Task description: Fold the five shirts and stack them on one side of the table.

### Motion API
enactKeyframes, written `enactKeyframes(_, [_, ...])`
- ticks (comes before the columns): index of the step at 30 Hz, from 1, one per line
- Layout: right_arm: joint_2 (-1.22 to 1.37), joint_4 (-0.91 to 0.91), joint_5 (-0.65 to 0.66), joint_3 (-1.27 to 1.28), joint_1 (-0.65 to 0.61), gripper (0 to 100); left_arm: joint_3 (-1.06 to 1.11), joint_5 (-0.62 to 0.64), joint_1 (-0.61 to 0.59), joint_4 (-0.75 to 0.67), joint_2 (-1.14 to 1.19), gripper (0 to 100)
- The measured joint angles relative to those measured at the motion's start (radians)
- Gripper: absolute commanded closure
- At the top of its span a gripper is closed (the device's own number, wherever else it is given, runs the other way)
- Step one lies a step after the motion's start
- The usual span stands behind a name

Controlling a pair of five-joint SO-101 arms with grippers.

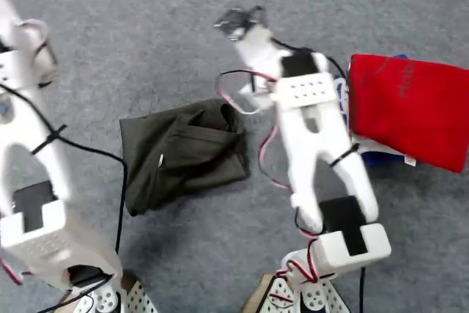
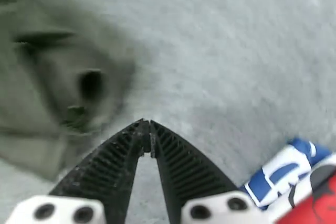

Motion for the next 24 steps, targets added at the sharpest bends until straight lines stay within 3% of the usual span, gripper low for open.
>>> enactKeyframes(3, [0.054, 0.098, 0.003, -0.126, -0.083, 99.6, 0.149, -0.026, -0.043, -0.003, -0.018, 98])
enactKeyframes(8, [0.23, 0.253, 0.006, -0.315, -0.176, 99.6, 0.402, -0.014, -0.014, -0.144, -0.023, 98])
enactKeyframes(16, [0.514, 0.365, 0.031, -0.569, -0.195, 99.6, 0.512, 0.133, 0.226, -0.299, -0.025, 98])
enactKeyframes(24, [0.833, 0.368, 0.051, -0.864, -0.167, 99.6, 0.631, 0.164, 0.258, -0.459, -0.025, 98])
